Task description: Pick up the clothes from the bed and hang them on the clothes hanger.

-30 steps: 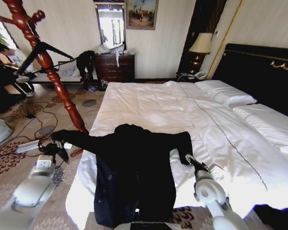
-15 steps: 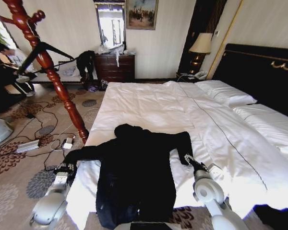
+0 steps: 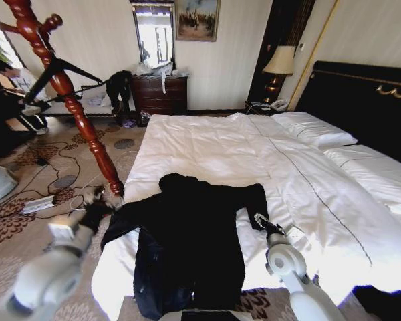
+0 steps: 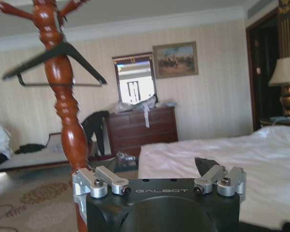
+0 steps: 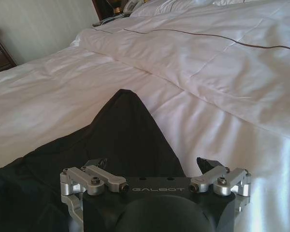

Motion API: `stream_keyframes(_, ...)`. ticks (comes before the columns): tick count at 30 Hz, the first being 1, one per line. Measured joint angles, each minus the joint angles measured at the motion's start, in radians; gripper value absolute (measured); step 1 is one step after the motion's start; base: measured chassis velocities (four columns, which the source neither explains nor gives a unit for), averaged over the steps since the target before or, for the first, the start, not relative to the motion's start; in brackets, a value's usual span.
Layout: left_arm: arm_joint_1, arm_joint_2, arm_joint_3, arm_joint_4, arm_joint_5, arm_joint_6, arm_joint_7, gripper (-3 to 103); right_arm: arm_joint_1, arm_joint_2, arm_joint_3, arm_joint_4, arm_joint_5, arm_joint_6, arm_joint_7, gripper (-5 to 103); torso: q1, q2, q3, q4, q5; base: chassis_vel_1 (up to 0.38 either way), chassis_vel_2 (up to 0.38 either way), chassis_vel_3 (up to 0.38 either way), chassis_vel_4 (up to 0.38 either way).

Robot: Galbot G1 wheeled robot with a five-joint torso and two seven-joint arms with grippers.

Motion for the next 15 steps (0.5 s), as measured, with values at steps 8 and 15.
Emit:
stream_keyframes(8, -0.343, 0.252, -0.028, 0.242, -0.218, -0.002, -0.034, 100, 0.015, 0.020, -0.008, -0.006, 0.000, 0.010, -0.015, 100, 0.000, 0.000, 0.000, 0.0004, 0.0006, 0.000, 0.000, 0.000, 0.000)
stream_keyframes(15, -0.553, 0.389, -0.003, 0.444, -0.298, 0.081, -0.022, 100, 0.027, 0.013, -0.014, -0.007, 0.006, 0.011, -0.017, 100, 0.000, 0.000, 0.000, 0.0009, 0.0001, 0.000, 0.000, 0.000, 0.000)
